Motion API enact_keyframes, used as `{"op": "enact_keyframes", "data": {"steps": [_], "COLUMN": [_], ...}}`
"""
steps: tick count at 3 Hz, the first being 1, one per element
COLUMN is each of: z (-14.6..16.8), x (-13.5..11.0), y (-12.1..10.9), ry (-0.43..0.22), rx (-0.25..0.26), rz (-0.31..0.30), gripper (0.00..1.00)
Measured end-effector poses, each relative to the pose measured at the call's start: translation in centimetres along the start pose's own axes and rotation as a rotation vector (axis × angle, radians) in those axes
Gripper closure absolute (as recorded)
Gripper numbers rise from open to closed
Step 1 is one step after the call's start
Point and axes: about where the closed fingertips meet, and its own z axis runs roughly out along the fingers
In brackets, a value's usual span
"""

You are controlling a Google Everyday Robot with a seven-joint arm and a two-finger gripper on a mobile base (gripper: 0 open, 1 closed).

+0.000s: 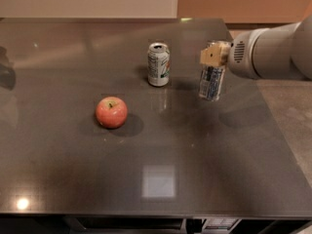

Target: Place redbull can upright

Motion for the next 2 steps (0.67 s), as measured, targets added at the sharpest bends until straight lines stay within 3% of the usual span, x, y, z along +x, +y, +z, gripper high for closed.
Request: {"op": "enact_keyframes", "data": {"steps": [1, 2], "z": [0.1, 0.5], "x": [-1.9, -3.1], "y": [-0.1, 0.2], "ry": [0.065, 0.136], "rx": [0.066, 0.099], "rz": [-0.003, -0.073], "gripper": [1.0, 1.0]}}
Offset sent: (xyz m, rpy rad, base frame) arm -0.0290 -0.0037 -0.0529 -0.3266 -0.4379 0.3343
